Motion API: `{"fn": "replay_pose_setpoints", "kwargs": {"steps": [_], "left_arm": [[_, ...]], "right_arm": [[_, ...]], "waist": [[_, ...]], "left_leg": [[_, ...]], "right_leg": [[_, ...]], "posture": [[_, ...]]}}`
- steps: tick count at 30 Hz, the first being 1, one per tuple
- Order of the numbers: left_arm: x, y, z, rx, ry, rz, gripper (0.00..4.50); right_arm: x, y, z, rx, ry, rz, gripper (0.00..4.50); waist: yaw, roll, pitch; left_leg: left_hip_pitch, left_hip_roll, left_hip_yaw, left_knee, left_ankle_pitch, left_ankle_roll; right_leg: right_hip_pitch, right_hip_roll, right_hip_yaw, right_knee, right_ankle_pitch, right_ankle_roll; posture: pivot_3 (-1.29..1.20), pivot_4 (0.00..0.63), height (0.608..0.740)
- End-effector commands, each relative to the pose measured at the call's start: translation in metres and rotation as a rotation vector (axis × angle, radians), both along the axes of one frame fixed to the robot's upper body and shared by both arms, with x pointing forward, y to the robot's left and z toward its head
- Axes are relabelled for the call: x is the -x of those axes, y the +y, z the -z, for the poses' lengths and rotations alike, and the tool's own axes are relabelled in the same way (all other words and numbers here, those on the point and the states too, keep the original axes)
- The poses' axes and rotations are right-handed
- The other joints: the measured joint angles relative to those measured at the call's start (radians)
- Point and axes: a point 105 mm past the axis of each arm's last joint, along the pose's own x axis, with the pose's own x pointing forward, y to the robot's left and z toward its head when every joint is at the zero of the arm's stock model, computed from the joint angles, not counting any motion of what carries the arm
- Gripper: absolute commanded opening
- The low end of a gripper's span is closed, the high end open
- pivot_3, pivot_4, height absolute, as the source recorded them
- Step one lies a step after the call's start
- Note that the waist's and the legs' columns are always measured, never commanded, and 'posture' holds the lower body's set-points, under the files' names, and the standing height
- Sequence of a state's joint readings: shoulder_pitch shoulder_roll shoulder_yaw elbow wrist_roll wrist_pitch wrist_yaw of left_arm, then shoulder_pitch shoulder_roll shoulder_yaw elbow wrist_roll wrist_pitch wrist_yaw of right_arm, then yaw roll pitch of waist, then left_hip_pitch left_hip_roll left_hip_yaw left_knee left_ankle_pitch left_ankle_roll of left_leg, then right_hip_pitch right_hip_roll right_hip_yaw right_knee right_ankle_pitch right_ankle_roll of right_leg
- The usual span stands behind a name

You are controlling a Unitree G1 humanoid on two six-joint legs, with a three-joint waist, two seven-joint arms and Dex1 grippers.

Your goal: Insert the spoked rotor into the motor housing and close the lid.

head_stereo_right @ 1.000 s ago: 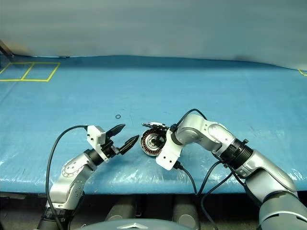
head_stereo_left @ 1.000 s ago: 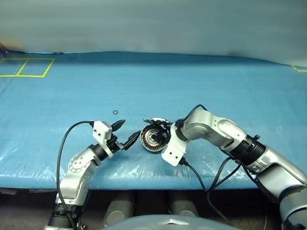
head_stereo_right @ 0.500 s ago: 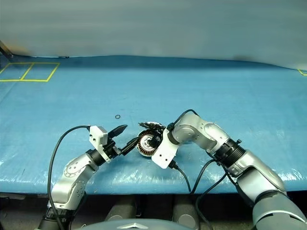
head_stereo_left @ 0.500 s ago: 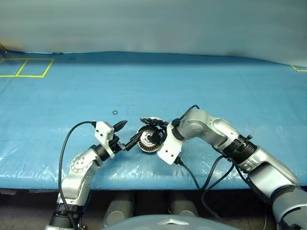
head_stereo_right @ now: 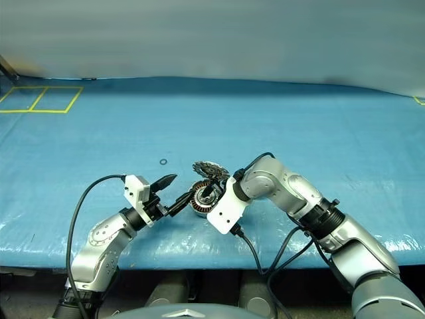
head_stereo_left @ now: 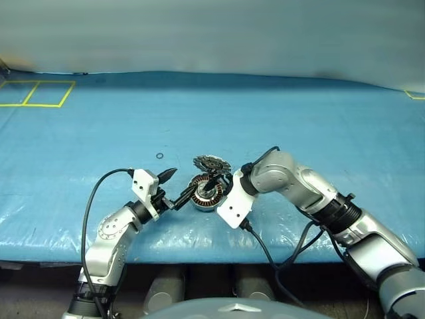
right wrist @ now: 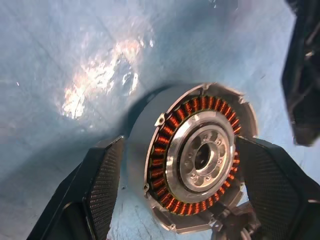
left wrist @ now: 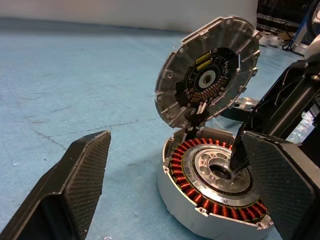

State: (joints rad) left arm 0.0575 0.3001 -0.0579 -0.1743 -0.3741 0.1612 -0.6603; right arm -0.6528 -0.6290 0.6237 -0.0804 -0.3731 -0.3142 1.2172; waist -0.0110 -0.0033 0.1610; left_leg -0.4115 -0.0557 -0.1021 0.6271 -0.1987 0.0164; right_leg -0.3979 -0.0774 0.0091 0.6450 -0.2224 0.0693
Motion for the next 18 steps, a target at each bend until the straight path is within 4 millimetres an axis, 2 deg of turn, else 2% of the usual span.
{"fn": "replay_pose_setpoints", "kwargs": {"steps": [1,3,6,10,18], "left_arm": [[0.002,-0.005,-0.014,0.010,-0.052,0.033,4.50],[0.002,-0.006,-0.014,0.009,-0.049,0.036,4.50],[0.001,-0.006,-0.014,0.008,-0.048,0.040,4.50],[0.002,-0.006,-0.016,0.006,-0.049,0.060,4.50],[0.028,-0.004,-0.018,-0.047,-0.036,0.256,4.50]], "right_arm": [[0.009,0.002,-0.020,-0.074,0.059,0.040,3.72],[0.015,0.005,-0.025,-0.129,0.195,0.124,3.72],[0.011,0.009,-0.023,-0.192,0.332,0.263,3.72],[0.003,0.007,-0.009,-0.198,0.398,0.412,3.72],[-0.001,0.009,-0.003,-0.217,0.404,0.483,3.72]], "waist": [[0.000,0.000,0.000],[0.000,0.000,0.000],[-0.001,0.000,0.000],[0.002,0.000,0.000],[-0.002,0.000,0.000]], "left_leg": [[0.000,0.000,0.000,0.000,0.000,0.000],[0.000,0.000,0.000,0.000,0.000,0.000],[0.000,0.001,0.000,0.000,0.000,0.000],[0.000,0.001,0.000,0.000,0.000,0.000],[-0.002,0.001,0.000,0.000,0.000,0.000]], "right_leg": [[0.000,0.000,0.000,0.000,0.000,-0.001],[0.000,0.000,0.000,0.000,-0.001,-0.001],[0.000,0.000,0.000,0.000,-0.001,-0.002],[-0.002,0.000,0.000,0.000,-0.001,-0.002],[-0.003,0.000,0.000,0.000,-0.001,-0.002]], "posture": [[0.00,0.150,0.740],[0.00,0.150,0.740],[0.00,0.150,0.740],[0.00,0.150,0.740],[0.00,0.150,0.740]]}}
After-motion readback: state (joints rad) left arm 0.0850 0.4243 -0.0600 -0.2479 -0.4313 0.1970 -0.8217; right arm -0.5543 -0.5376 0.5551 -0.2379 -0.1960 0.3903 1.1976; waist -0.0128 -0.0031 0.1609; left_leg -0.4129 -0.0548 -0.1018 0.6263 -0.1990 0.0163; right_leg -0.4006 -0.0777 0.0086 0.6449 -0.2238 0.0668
